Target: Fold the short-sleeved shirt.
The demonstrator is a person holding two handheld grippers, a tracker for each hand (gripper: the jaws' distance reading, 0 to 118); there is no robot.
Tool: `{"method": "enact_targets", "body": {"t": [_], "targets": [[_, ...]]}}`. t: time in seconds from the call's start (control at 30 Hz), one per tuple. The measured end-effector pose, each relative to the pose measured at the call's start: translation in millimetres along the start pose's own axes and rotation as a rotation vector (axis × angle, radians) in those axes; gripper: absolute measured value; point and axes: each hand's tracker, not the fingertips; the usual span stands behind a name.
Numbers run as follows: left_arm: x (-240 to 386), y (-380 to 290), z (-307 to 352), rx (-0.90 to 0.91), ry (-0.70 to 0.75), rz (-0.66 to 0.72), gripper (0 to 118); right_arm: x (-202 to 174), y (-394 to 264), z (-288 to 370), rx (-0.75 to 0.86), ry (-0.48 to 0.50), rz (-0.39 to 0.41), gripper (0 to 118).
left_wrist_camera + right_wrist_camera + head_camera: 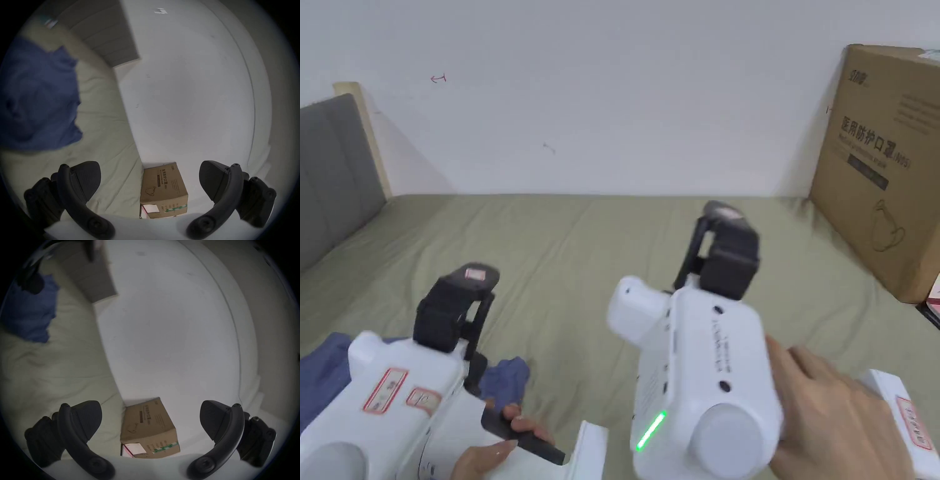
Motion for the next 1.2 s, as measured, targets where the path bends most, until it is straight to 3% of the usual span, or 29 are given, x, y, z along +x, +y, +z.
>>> {"method": "enact_targets", "body": {"t": [0.07, 0.13, 0.17, 0.23, 0.3, 0.37, 0.4, 0.43, 0.5, 0.63, 0.73, 0.8, 0.87, 0.9, 0.93, 0.97, 1.0, 1.03, 1.2], "targets": [[-5, 0, 1, -0.017, 0.079, -0.054, 118, -8, -1, -2, -0.012, 0.106, -0.08, 118], [10, -3, -1, 0.002, 0.116, -0.239, 118, -4, -1, -8, -0.056, 0.165, -0.22, 118], [25, -5, -2, 0.008, 0.133, -0.374, 118, 5, -3, -13, -0.081, 0.172, -0.33, 118], [60, -12, -6, 0.043, 0.137, -0.637, 118, 34, -15, -20, -0.136, 0.174, -0.627, 118], [100, -29, -7, 0.083, 0.116, -0.94, 118, 65, -36, -29, -0.205, 0.172, -1.027, 118], [123, -51, -8, 0.092, 0.089, -1.245, 118, 79, -67, -30, -0.287, 0.159, -1.352, 118], [127, -60, -7, 0.094, 0.073, -1.387, 118, 74, -82, -30, -0.325, 0.139, -1.452, 118], [126, -71, -7, 0.093, 0.082, -1.516, 118, 66, -96, -30, -0.342, 0.139, -1.497, 118], [120, -88, -11, 0.09, 0.174, -1.616, 118, 47, -115, -26, -0.4, 0.129, -1.489, 118], [106, -77, -10, -0.006, 0.134, -1.351, 118, 47, -117, -15, -0.349, 0.109, -1.5, 118], [109, -65, -11, -0.013, 0.145, -1.308, 118, 59, -104, -21, -0.286, 0.138, -1.394, 118], [112, -65, -10, -0.019, 0.143, -1.329, 118, 61, -97, -19, -0.273, 0.091, -1.339, 118], [115, -64, -8, -0.05, 0.146, -1.355, 101, 63, -95, -17, -0.231, 0.169, -1.373, 116], [115, -64, -7, -0.056, 0.146, -1.357, 83, 62, -95, -16, -0.226, 0.186, -1.403, 110], [115, -66, -8, -0.058, 0.151, -1.358, 49, 60, -95, -14, -0.239, 0.179, -1.405, 88], [112, -67, -9, -0.049, 0.18, -1.366, 21, 59, -94, -13, -0.245, 0.175, -1.4, 49], [110, -68, -9, -0.016, 0.215, -1.379, 4, 54, -93, -15, -0.288, 0.128, -1.378, 13], [108, -68, -7, 0.019, 0.222, -1.396, 4, 52, -94, -15, -0.315, 0.103, -1.352, 8], [111, -66, -8, -0.017, 0.183, -1.392, 0, 57, -103, -13, -0.297, 0.105, -1.382, 1]]}}
